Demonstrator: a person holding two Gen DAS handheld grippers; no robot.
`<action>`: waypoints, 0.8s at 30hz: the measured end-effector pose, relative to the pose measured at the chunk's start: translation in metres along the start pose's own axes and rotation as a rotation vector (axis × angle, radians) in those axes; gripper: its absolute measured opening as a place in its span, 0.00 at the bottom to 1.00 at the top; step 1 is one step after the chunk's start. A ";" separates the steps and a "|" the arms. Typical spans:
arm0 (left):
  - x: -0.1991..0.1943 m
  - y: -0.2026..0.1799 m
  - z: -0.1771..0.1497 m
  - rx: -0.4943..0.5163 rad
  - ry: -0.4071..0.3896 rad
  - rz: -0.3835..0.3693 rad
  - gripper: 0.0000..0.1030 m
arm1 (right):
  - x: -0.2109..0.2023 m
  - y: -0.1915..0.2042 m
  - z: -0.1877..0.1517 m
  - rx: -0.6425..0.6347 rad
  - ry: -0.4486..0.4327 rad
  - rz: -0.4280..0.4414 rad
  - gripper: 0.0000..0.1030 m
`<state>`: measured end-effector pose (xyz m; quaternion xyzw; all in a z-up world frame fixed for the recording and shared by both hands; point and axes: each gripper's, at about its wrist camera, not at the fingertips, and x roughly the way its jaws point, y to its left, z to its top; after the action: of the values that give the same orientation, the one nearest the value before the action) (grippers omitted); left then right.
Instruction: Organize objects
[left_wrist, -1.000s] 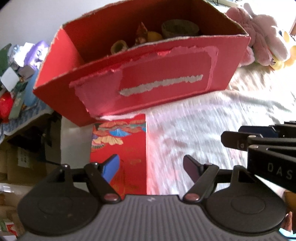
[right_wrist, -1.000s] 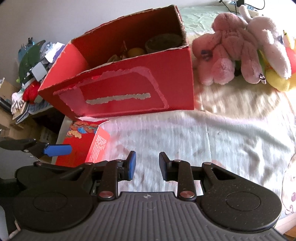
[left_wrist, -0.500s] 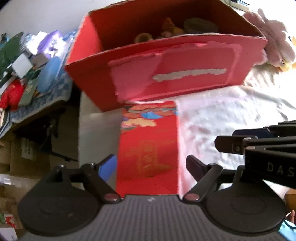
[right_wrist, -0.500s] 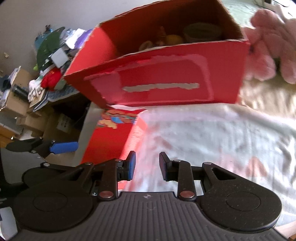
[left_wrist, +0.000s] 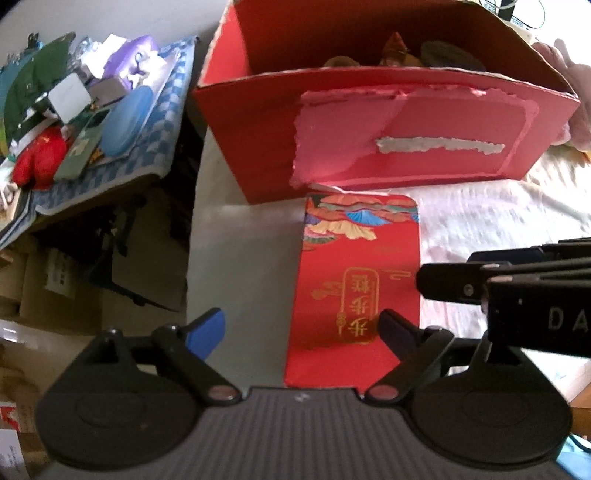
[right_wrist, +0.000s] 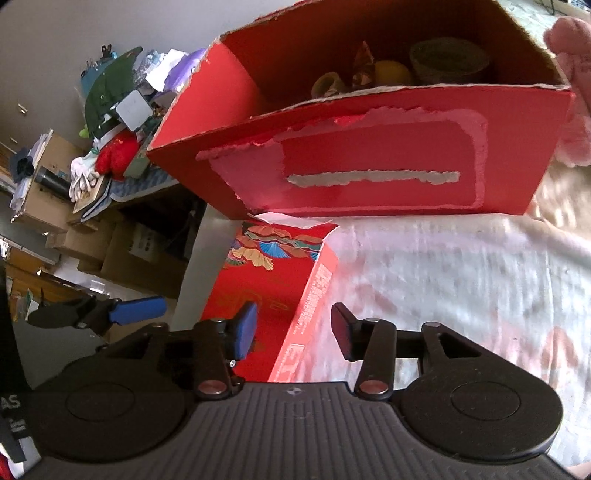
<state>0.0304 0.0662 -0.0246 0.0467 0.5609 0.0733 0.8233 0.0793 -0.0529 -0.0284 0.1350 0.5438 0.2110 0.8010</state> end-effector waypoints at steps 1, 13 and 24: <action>0.000 0.002 0.000 -0.009 0.002 -0.010 0.89 | 0.002 0.001 0.001 -0.002 0.005 0.003 0.46; 0.008 0.011 0.004 -0.023 -0.006 -0.057 0.96 | 0.019 -0.003 0.005 0.034 0.049 0.034 0.48; 0.020 0.017 0.010 -0.041 0.028 -0.174 0.97 | 0.029 -0.005 0.014 0.036 0.053 0.032 0.48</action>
<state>0.0459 0.0860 -0.0363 -0.0198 0.5729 0.0136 0.8193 0.1028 -0.0429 -0.0487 0.1524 0.5663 0.2174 0.7802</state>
